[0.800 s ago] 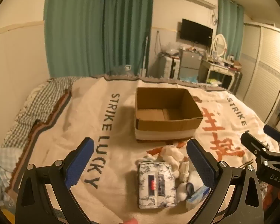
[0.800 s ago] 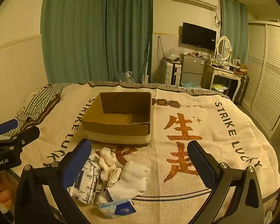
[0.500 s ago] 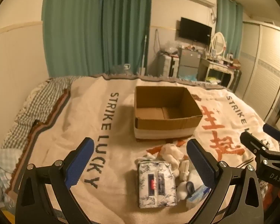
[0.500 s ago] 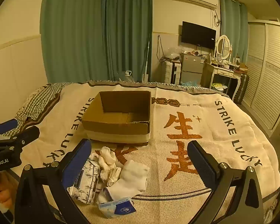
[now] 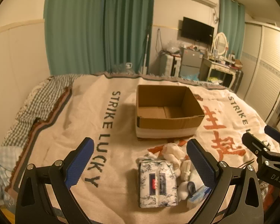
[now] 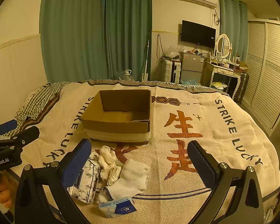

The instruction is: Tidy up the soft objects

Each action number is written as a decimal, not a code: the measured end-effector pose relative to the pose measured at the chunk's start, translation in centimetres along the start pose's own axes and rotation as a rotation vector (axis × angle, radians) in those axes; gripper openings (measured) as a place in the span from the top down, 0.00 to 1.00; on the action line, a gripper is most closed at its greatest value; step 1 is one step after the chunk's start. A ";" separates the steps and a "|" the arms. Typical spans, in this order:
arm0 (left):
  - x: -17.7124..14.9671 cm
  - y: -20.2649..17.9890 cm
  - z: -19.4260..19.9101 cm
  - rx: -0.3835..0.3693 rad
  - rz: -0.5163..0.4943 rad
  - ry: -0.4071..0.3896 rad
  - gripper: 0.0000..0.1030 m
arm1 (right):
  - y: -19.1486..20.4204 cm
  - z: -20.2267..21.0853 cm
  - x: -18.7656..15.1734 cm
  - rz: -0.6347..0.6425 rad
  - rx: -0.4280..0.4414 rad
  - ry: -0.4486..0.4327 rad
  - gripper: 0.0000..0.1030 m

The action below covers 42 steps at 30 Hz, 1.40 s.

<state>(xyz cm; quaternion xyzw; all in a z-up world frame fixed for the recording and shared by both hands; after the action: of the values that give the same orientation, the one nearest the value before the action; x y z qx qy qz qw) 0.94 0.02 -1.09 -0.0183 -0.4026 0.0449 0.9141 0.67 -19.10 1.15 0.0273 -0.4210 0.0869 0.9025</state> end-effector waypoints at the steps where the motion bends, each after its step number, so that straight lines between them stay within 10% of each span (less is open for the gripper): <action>1: 0.1 0.0 0.0 -0.001 -0.001 0.001 0.01 | -0.3 -0.1 -0.1 -0.001 0.000 0.001 0.00; 42: 0.0 -0.1 0.2 0.000 -0.008 -0.002 0.01 | 0.0 -0.2 -0.2 -0.003 0.000 0.007 0.00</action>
<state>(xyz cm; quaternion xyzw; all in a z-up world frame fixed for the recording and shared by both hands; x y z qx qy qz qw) 0.81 -0.11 -0.95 -0.0168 -0.4035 0.0410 0.9139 0.75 -19.09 0.86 0.0276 -0.4175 0.0860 0.9042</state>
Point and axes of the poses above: each gripper's, at about its wrist camera, not at the fingertips, and z roughly against the way its jaws point, y to its left, x to its top, the point moved 1 cm from there along -z, roughly the way its jaws point, and after that the axes turned 7 degrees about y, right-handed, at the moved point
